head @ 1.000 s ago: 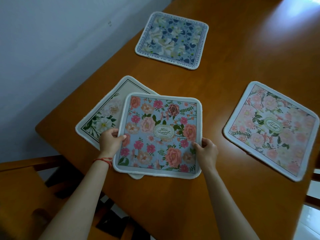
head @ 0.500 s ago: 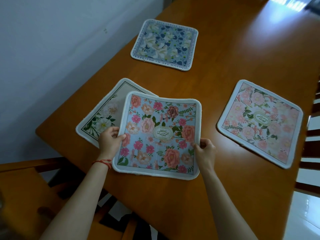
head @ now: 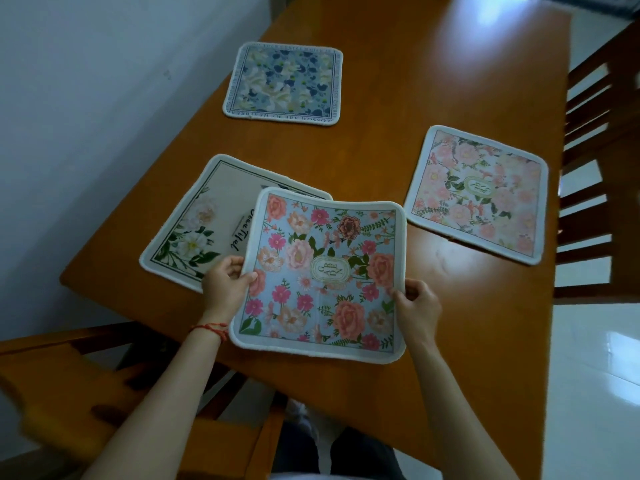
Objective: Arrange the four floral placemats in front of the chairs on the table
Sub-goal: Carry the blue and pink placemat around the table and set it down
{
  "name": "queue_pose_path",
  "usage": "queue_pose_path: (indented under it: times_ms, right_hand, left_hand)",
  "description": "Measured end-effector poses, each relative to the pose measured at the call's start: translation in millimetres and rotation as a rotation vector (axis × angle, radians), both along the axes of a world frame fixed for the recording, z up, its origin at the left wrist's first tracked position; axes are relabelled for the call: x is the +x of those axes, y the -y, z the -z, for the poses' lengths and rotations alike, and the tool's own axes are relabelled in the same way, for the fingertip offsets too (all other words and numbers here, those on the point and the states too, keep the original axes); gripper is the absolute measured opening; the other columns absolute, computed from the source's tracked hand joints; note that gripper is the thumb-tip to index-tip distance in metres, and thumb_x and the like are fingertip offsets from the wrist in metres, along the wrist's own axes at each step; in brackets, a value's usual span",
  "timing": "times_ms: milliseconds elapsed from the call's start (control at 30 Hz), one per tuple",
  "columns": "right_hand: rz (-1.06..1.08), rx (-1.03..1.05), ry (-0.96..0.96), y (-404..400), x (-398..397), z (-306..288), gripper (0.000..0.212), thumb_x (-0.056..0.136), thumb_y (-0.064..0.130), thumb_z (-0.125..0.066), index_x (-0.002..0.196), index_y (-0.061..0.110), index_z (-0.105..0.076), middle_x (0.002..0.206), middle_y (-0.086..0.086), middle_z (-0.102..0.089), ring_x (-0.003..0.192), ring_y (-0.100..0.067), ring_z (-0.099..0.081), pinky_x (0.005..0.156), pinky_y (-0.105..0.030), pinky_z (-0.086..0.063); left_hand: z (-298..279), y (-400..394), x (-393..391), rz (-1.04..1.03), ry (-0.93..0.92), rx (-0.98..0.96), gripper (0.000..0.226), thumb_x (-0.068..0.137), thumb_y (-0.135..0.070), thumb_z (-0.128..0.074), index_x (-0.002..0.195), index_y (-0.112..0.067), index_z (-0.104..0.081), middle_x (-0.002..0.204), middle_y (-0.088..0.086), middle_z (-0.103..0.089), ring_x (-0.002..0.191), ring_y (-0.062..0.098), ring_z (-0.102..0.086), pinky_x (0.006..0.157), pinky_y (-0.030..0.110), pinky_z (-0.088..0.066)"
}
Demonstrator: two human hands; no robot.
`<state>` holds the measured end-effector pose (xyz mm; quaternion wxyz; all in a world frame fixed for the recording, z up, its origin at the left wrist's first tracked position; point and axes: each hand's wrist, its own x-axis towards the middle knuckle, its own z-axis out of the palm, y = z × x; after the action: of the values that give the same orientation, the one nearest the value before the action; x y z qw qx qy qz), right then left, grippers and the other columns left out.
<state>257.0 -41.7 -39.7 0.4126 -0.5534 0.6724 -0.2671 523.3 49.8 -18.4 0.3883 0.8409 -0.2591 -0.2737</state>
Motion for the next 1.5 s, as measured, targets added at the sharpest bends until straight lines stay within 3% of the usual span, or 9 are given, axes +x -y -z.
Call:
queue_pose_path:
  times_ms: [633,800,1000,1133,1333,1500]
  right_hand:
    - [0.195,-0.031,0.082,-39.1,-187.1,-9.4,0.010,0.084,0.012,-0.064,0.089,0.014,-0.055,0.076,0.011,-0.056,0.070,0.002,-0.055,0.051,-0.002,-0.044]
    - [0.317,-0.004,0.067,-56.1,-235.6,-7.2,0.010,0.083,0.013,-0.066,0.086,0.015,-0.057,0.074,0.012,-0.056,0.069,-0.002,-0.056,0.055,-0.008,-0.041]
    - [0.506,0.002,0.038,-85.1,-277.2,-3.6,0.010,0.082,0.012,-0.066,0.088,0.012,-0.059,0.076,0.006,-0.058,0.067,0.000,-0.055,0.052,-0.005,-0.043]
    - [0.650,0.014,0.017,-108.9,-298.6,-2.0,0.012,0.081,0.013,-0.067,0.090,0.009,-0.061,0.079,0.001,-0.061,0.070,-0.009,-0.057,0.060,-0.014,-0.046]
    - [0.856,0.031,0.004,-147.3,-331.7,-3.0,0.015,0.080,0.012,-0.069,0.092,0.008,-0.062,0.079,0.001,-0.060,0.070,-0.011,-0.057,0.056,-0.009,-0.039]
    - [0.977,0.036,-0.013,-173.5,-365.7,-0.6,0.019,0.080,0.011,-0.069,0.096,0.003,-0.063,0.083,-0.002,-0.062,0.074,-0.014,-0.058,0.059,-0.012,-0.040]
  left_hand:
    - [-10.3,26.1,-175.0,0.195,0.049,0.016,0.028,0.077,-0.002,-0.069,0.103,0.002,-0.060,0.096,0.014,-0.064,0.079,0.022,-0.058,0.069,0.028,-0.048]
    - [-9.5,36.4,-222.1,0.311,-0.013,0.014,0.025,0.080,-0.006,-0.067,0.103,-0.002,-0.057,0.093,0.007,-0.061,0.076,0.021,-0.061,0.057,0.023,-0.048]
    - [-8.4,54.0,-267.1,0.506,-0.072,0.020,0.021,0.082,-0.010,-0.065,0.101,-0.008,-0.057,0.093,0.005,-0.061,0.079,0.022,-0.064,0.063,0.032,-0.054]
    - [-7.2,68.2,-295.9,0.666,-0.061,0.017,0.024,0.082,-0.010,-0.065,0.105,-0.005,-0.057,0.095,0.007,-0.062,0.080,0.022,-0.064,0.061,0.029,-0.053]
    - [-2.6,77.4,-347.0,0.878,-0.028,0.014,0.024,0.081,-0.013,-0.066,0.103,-0.006,-0.058,0.093,0.005,-0.062,0.081,0.021,-0.063,0.063,0.031,-0.054]
    - [0.2,77.6,-397.3,0.986,-0.016,0.013,0.024,0.080,-0.014,-0.068,0.102,-0.007,-0.059,0.094,0.004,-0.063,0.082,0.019,-0.063,0.068,0.033,-0.055]
